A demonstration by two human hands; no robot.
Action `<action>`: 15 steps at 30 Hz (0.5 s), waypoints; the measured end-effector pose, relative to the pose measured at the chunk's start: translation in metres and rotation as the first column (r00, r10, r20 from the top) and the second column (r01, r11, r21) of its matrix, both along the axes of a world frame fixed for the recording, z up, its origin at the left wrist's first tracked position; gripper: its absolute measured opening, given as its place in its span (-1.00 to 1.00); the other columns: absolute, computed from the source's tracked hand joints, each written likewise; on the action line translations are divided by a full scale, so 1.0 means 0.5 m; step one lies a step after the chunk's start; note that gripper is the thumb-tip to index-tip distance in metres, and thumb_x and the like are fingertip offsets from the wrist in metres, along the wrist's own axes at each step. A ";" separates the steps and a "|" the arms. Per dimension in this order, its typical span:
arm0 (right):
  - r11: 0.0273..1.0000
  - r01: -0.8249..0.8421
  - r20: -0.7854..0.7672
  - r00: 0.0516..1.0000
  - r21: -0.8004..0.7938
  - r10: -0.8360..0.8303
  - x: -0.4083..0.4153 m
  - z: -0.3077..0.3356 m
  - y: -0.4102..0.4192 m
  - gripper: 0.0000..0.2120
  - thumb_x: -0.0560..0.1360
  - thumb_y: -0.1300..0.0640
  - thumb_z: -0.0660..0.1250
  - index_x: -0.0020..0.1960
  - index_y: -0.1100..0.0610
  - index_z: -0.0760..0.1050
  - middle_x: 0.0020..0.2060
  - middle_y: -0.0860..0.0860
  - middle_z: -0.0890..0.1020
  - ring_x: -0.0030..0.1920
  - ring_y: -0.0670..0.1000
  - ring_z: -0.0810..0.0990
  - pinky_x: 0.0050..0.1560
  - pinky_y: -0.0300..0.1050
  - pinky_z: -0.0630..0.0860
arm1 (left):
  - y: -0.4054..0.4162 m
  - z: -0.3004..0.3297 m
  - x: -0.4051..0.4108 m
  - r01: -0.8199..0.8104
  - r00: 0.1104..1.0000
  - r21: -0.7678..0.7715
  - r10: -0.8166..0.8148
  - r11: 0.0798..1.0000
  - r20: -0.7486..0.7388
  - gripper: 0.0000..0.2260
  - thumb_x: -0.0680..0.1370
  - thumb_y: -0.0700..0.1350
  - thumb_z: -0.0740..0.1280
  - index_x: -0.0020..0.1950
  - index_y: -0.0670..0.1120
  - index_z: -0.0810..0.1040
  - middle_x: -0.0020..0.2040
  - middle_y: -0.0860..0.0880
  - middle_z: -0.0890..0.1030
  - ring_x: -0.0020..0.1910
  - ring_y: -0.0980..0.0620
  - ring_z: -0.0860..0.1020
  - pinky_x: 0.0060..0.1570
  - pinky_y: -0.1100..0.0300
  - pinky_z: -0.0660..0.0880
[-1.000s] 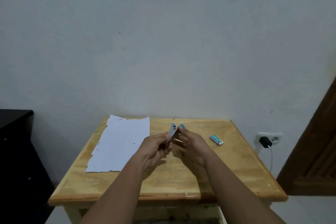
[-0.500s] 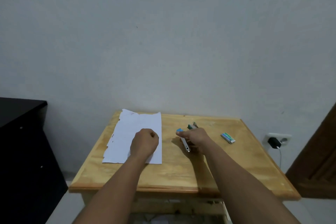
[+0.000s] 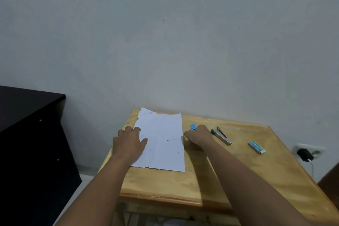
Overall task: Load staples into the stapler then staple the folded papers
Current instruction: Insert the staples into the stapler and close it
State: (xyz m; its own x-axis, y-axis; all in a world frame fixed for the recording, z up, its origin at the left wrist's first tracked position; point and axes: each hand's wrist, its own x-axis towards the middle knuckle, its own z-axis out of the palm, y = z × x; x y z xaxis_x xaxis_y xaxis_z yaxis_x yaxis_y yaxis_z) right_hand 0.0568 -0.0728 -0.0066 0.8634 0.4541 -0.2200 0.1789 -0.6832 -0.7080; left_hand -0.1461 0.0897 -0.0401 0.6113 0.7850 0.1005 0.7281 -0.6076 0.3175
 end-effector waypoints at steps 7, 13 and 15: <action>0.998 0.014 -0.129 0.992 0.065 -0.005 0.009 -0.007 0.059 -0.55 0.44 0.08 0.61 -0.20 0.17 0.31 -0.38 0.07 0.38 -0.43 0.02 0.35 -0.41 -0.13 0.25 | 0.017 -0.037 -0.005 0.073 0.984 -0.057 -0.062 0.996 0.168 -0.54 0.63 0.23 0.34 0.52 0.16 0.46 0.49 0.11 0.47 0.46 -0.08 0.36 0.41 -0.09 0.23; 0.993 -0.088 0.111 0.989 -0.083 0.097 0.008 -0.014 0.064 -0.63 0.49 0.08 0.49 -0.24 0.12 0.30 -0.33 0.02 0.42 -0.36 -0.01 0.38 -0.38 -0.11 0.24 | 0.014 -0.056 -0.011 0.073 0.969 0.027 -0.078 0.997 0.234 -0.60 0.63 0.22 0.36 0.44 0.16 0.54 0.43 0.15 0.52 0.41 -0.02 0.42 0.39 -0.05 0.26; 0.987 -0.109 0.161 0.979 -0.117 0.128 -0.007 -0.011 0.069 -0.63 0.48 0.02 0.49 -0.22 0.09 0.30 -0.30 -0.01 0.43 -0.32 -0.03 0.39 -0.38 -0.12 0.24 | 0.014 -0.058 -0.011 0.069 0.969 0.039 -0.077 0.997 0.234 -0.60 0.63 0.22 0.36 0.44 0.15 0.55 0.42 0.14 0.53 0.41 -0.02 0.43 0.38 -0.05 0.27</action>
